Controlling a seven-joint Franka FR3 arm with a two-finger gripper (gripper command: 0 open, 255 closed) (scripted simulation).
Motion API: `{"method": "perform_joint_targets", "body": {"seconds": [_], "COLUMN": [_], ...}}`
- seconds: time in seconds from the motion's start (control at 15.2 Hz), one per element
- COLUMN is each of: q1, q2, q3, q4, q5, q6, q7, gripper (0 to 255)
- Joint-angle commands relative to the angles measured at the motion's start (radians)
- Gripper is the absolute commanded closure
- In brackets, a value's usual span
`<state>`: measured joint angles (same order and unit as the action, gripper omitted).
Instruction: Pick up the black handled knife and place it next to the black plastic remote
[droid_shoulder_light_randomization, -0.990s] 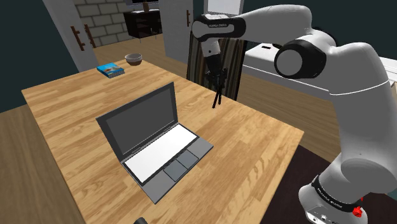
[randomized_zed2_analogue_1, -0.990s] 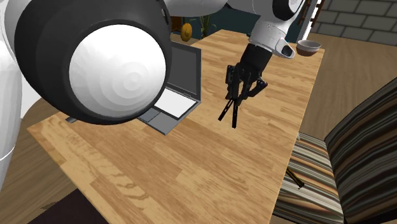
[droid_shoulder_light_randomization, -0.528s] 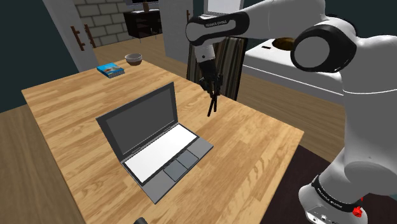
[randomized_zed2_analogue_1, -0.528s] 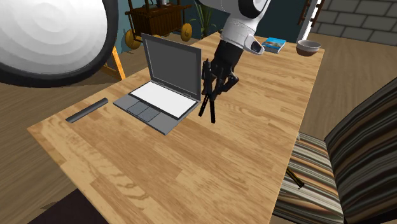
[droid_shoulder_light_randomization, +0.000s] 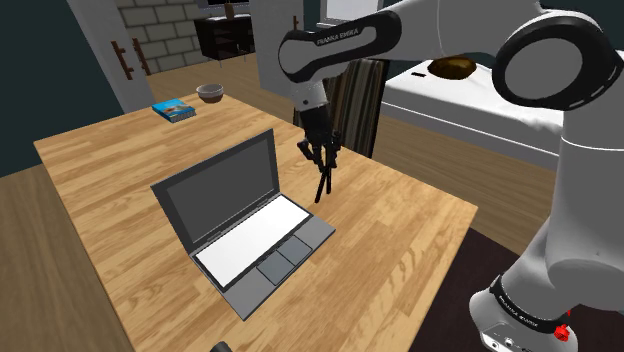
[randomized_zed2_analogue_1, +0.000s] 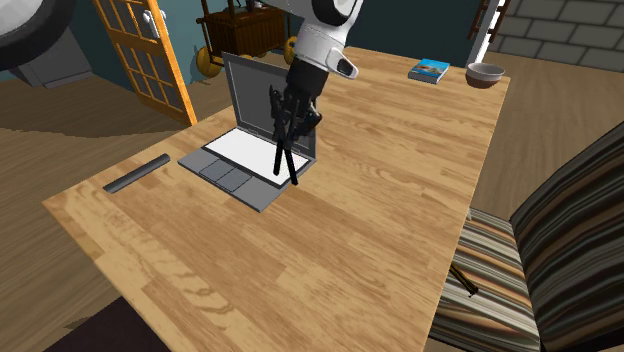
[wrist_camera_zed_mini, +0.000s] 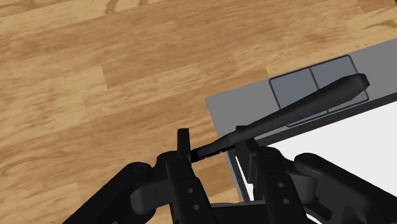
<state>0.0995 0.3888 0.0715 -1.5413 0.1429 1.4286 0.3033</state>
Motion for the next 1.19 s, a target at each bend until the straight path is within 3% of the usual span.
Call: {"method": "perform_joint_targets", "body": {"seconds": [0.0, 0.53, 1.12], "q1": [0.025, 0.123, 0.241], "q2": [-0.038, -0.103, -0.107], "q3": [0.016, 0.086, 0.168], "q4": [-0.059, -0.164, -0.186], "q5": [0.017, 0.080, 0.142], "q6": [0.027, 0.101, 0.172], "q7": [0.037, 0.186, 0.362], "gripper": [255, 255, 255]}}
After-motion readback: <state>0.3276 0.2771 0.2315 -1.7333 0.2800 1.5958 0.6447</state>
